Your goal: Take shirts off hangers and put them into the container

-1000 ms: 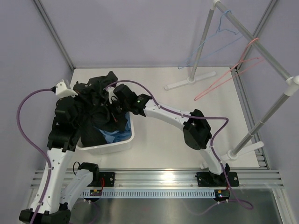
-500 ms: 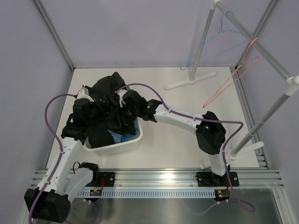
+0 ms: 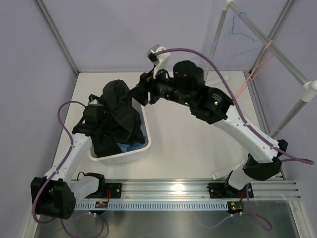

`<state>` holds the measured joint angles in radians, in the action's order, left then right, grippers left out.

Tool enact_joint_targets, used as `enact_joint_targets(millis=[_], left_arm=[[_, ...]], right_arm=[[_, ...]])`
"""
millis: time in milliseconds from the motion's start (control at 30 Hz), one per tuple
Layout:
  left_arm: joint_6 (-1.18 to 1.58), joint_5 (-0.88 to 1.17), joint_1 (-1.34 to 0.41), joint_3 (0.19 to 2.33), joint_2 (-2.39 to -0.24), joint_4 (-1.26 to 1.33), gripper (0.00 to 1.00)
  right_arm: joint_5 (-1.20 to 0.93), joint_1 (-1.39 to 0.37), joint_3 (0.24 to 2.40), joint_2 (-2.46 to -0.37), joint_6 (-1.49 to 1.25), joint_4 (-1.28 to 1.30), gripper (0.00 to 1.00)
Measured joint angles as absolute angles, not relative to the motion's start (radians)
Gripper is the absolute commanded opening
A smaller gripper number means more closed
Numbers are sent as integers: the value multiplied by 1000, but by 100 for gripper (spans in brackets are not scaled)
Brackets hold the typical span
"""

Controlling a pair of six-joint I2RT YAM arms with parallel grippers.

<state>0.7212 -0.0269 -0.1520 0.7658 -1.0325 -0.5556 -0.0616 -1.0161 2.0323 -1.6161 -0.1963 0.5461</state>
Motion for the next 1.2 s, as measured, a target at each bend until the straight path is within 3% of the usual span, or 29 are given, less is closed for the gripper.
enact_joint_targets(millis=[200, 333, 367, 400, 467, 533, 700, 767, 800, 833, 867, 933, 967, 1100, 1200], left_arm=[[678, -68, -159, 788, -1236, -593, 0], [671, -86, -163, 807, -1240, -616, 2], [672, -90, -164, 807, -1225, -625, 5], [674, -95, -163, 807, -1202, -637, 15], [690, -109, -163, 807, -1124, -672, 19], [705, -124, -163, 807, -1025, -707, 35], [752, -185, -163, 815, -741, -775, 50], [762, -204, -163, 822, -660, -796, 53], [764, -214, -163, 829, -625, -807, 54], [765, -219, -163, 834, -595, -815, 54], [765, -225, -163, 839, -571, -823, 54], [765, -239, -163, 849, -533, -831, 50], [764, -245, -163, 852, -519, -831, 35], [739, -271, -163, 854, -473, -822, 0], [721, -277, -163, 856, -474, -801, 0]], right_arm=[[-36, -1016, 1955, -1389, -181, 526, 56], [-35, -1016, 1818, -1276, -184, 499, 59], [-35, -1016, 1794, -1269, -186, 490, 60], [-35, -1016, 1770, -1269, -187, 483, 61], [-34, -1016, 1735, -1288, -194, 477, 77], [-34, -1016, 1710, -1334, -192, 475, 86], [-34, -1016, 1704, -1507, -181, 477, 89], [-34, -1016, 1736, -1592, -173, 478, 77], [-34, -1016, 1752, -1626, -167, 477, 33], [-35, -1014, 1776, -1668, -155, 472, 9], [-37, -1011, 1797, -1711, -157, 464, 0], [-48, -998, 1850, -1789, -160, 460, 0], [-56, -987, 1889, -1834, -160, 458, 0], [-105, -941, 2119, -2054, -153, 468, 0], [-139, -918, 2361, -2250, -136, 491, 0]])
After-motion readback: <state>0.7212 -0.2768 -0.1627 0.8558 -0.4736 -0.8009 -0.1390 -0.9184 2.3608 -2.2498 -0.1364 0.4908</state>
